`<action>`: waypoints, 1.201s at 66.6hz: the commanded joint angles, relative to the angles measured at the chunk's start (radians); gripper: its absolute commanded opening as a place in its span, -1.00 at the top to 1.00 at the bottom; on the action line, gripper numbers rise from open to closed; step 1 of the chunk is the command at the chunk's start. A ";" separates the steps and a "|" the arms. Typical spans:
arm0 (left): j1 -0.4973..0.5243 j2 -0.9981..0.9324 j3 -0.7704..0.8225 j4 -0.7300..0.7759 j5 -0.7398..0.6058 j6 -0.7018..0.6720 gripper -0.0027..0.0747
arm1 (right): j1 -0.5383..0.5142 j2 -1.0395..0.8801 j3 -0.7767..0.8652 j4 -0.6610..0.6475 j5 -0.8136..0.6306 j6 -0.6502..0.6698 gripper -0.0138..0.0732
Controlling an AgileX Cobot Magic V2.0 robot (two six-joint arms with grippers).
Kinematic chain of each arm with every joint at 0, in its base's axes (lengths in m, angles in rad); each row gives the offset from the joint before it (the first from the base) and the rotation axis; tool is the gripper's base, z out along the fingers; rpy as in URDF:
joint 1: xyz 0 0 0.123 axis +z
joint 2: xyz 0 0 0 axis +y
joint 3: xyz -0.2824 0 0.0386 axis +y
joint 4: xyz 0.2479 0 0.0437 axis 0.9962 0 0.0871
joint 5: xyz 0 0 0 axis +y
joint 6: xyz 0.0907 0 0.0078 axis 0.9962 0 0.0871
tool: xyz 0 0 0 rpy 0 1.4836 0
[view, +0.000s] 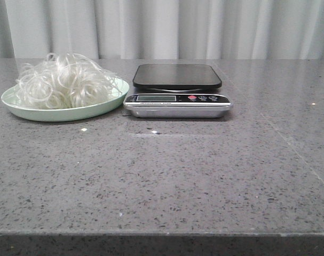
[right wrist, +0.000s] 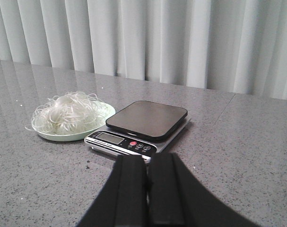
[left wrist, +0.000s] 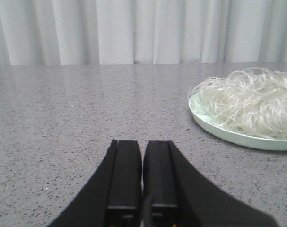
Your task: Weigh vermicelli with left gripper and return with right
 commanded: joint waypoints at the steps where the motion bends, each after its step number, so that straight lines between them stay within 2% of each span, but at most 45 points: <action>1: 0.006 -0.022 0.007 -0.010 -0.076 0.000 0.60 | -0.005 -0.008 -0.024 -0.012 -0.085 -0.005 0.32; 58: 0.006 -0.022 0.007 -0.010 -0.076 0.000 0.60 | -0.012 -0.008 -0.024 -0.018 -0.085 -0.005 0.32; 66: 0.006 -0.022 0.007 -0.010 -0.076 0.000 0.60 | -0.088 -0.008 -0.007 -0.017 -0.096 -0.005 0.32; 74: 0.006 -0.022 0.007 -0.010 -0.076 0.000 0.60 | -0.244 -0.008 0.031 -0.006 -0.134 -0.005 0.32; 75: 0.006 -0.022 0.007 -0.010 -0.076 0.000 0.60 | -0.296 -0.008 0.049 0.003 -0.144 -0.005 0.32; 80: 0.006 -0.022 0.007 -0.010 -0.076 0.000 0.60 | -0.367 -0.008 0.080 0.020 -0.165 -0.005 0.32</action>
